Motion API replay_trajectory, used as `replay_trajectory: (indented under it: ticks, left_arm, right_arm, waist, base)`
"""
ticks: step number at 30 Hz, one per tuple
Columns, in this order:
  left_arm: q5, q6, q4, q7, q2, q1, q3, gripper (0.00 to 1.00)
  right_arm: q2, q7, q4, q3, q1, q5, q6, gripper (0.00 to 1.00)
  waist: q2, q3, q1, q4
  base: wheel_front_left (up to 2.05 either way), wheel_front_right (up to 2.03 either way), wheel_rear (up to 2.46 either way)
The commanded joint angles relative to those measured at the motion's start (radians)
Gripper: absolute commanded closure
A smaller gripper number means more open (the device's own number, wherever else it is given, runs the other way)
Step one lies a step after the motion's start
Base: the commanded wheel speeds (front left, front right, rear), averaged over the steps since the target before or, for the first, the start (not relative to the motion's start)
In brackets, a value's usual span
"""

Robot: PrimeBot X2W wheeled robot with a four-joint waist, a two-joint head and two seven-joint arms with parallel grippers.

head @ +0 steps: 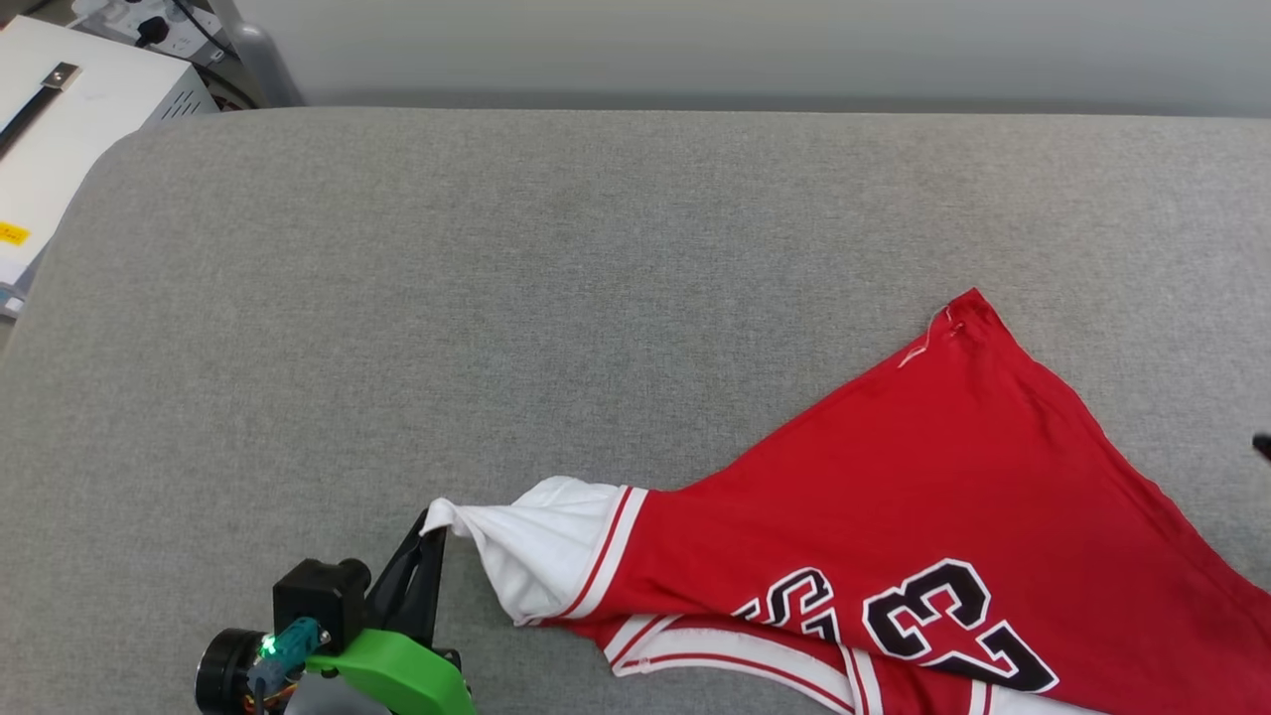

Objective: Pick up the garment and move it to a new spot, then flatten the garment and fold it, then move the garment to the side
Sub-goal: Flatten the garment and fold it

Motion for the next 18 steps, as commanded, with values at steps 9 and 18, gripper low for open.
replay_trajectory:
  ticks: [9,18]
  left_arm:
    - [0.035,0.005,-0.025,0.012,-0.008,-0.064,-0.014,1.00]
    - [0.063,-0.009,-0.030,0.013,-0.036,-0.134,-0.034,1.00]
  right_arm:
    - [0.094,0.066,-0.041,0.120,-0.329,-0.122,-0.001,0.00]
    - [0.200,0.206,0.207,0.308,-0.599,-0.165,-0.001,0.00]
  waist:
    - [-0.0001,0.064,0.0001,0.048]
    - [-0.0001,0.157,0.0001,0.094]
  base:
    - [0.00,0.00,0.00]
    - [0.00,0.00,0.00]
